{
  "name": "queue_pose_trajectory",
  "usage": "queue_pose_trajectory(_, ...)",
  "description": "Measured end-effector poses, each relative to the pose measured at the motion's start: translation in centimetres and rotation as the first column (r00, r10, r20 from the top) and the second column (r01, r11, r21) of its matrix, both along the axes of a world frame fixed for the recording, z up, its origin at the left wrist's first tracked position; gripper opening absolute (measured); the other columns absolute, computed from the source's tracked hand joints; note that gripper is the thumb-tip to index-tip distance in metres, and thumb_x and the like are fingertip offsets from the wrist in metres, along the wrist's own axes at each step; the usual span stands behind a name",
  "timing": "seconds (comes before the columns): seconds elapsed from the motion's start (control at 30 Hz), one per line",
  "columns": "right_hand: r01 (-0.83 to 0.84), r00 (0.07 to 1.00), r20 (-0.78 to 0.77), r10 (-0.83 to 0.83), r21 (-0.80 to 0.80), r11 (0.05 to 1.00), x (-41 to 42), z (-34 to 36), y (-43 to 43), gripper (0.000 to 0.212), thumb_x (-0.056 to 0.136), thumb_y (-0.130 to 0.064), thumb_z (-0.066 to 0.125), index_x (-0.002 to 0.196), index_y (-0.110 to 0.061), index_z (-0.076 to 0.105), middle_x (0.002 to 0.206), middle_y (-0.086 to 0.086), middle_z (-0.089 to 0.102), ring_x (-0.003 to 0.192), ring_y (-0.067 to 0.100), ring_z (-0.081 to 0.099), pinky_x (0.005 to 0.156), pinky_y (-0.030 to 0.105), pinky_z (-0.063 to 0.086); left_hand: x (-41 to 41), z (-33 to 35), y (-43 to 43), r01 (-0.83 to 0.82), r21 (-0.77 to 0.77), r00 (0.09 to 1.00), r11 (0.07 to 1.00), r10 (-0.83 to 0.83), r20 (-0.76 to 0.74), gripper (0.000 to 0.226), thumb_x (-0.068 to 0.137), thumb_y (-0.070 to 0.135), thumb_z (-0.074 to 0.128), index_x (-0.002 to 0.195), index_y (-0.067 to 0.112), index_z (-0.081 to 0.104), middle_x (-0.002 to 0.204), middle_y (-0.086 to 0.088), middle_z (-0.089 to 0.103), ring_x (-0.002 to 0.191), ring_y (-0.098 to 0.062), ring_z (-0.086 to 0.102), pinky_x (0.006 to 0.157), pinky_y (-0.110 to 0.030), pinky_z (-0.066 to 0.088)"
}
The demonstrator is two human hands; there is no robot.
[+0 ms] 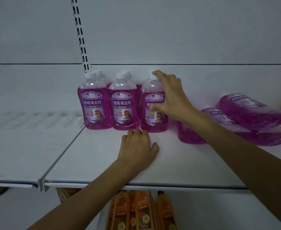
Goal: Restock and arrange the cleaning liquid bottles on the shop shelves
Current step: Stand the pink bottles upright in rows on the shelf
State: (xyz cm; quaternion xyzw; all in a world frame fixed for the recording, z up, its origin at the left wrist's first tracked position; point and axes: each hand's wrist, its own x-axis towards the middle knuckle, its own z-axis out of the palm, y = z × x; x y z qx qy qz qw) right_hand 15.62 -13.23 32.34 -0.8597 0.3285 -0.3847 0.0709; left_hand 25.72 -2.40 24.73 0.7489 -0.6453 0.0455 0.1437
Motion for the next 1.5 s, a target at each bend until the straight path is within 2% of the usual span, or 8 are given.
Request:
queue_pose_trajectory(0.33,0.012,0.999,-0.03,-0.013,-0.016,1.0,0.5,0.1,-0.7,0.095,0.069,-0.02,0.082,0.145,-0.027,0.024,0.13,0.008,0.035,0.123,0.021,0.029,0.087,0.027,0.035,0.2,0.1,0.0,0.007,-0.003,0.999,1.0,-0.007,0.037,0.043,0.093,0.043,0.039,0.119,0.01,0.05,0.122,-0.009,0.054,0.112,-0.025,0.047,0.097,-0.038,0.038)
queue_pose_trajectory(0.47,-0.036,0.999,0.029,0.034,0.091,0.995,-1.0,0.6,-1.1,0.093,0.075,-0.032,0.078,0.148,-0.027,0.02,0.138,0.009,0.034,0.129,0.022,0.028,0.103,0.032,0.032,0.2,0.4,0.2,0.07,-0.135,0.997,0.988,-0.071,-0.004,0.038,0.092,0.039,0.044,0.12,0.015,0.048,0.118,-0.003,0.057,0.106,-0.02,0.052,0.091,-0.031,0.038)
queue_pose_trajectory(0.63,0.083,0.992,0.076,-0.1,0.2,0.976,-5.0,1.6,-3.1,0.078,0.084,-0.04,0.067,0.147,-0.021,0.025,0.145,0.011,0.033,0.135,0.025,0.03,0.11,0.041,0.031,-0.1,0.8,0.1,0.119,-0.183,0.993,0.976,-0.118,0.017,0.036,0.092,0.04,0.046,0.12,0.018,0.052,0.12,0.002,0.058,0.107,-0.017,0.053,0.089,-0.028,0.036)
queue_pose_trajectory(0.8,0.203,0.978,-0.127,-0.167,0.367,0.908,-8.1,1.0,-5.2,0.06,0.088,-0.044,0.06,0.136,-0.011,0.043,0.137,0.013,0.047,0.123,0.024,0.047,0.093,0.027,0.036,-2.8,2.3,-1.4,0.091,-0.135,0.944,0.987,-0.129,-0.303,0.043,0.09,0.049,0.047,0.117,0.017,0.056,0.117,0.0,0.061,0.105,-0.018,0.056,0.09,-0.035,0.045)
queue_pose_trajectory(1.0,0.293,0.886,-0.457,-0.083,0.411,0.864,-8.1,-1.2,-6.5,0.058,0.093,-0.052,0.044,0.134,-0.01,0.043,0.136,0.014,0.05,0.119,0.029,0.049,0.092,0.032,0.038,-7.5,3.2,-4.0,0.068,-0.005,0.754,0.998,-0.055,-0.655,0.061,0.091,0.055,0.041,0.136,0.014,0.04,0.127,-0.004,0.056,0.116,-0.022,0.053,0.098,-0.035,0.041)
queue_pose_trajectory(1.23,0.312,0.825,-0.554,-0.116,0.275,0.909,-7.7,-1.9,-6.6,0.052,0.094,-0.055,0.035,0.129,-0.017,0.044,0.13,0.013,0.054,0.114,0.03,0.051,0.085,0.036,0.033,-9.2,1.8,-5.3,-0.018,-0.031,0.757,0.999,-0.006,-0.653,0.076,0.071,0.073,0.032,0.127,0.024,0.049,0.119,-0.001,0.062,0.111,-0.024,0.056,0.101,-0.046,0.039)
queue_pose_trajectory(1.37,0.297,0.831,-0.539,-0.139,0.218,0.929,-7.7,-2.0,-6.6,0.052,0.095,-0.053,0.036,0.127,-0.014,0.048,0.124,0.015,0.056,0.109,0.032,0.052,0.081,0.035,0.034,-8.7,1.7,-5.5,0.009,-0.035,0.605,0.999,-0.033,-0.795,0.076,0.06,0.071,0.043,0.122,0.03,0.056,0.112,0.003,0.067,0.108,-0.02,0.061,0.104,-0.044,0.039)
queue_pose_trajectory(1.5,0.27,0.857,-0.493,-0.15,0.181,0.946,-7.9,-2.0,-6.5,0.051,0.094,-0.053,0.039,0.121,-0.012,0.051,0.119,0.017,0.057,0.103,0.033,0.054,0.076,0.033,0.037,-8.8,2.0,-5.2,0.031,-0.061,0.541,0.998,-0.068,-0.838,0.061,0.072,0.057,0.053,0.123,0.024,0.056,0.113,0.001,0.068,0.104,-0.018,0.063,0.101,-0.039,0.044)
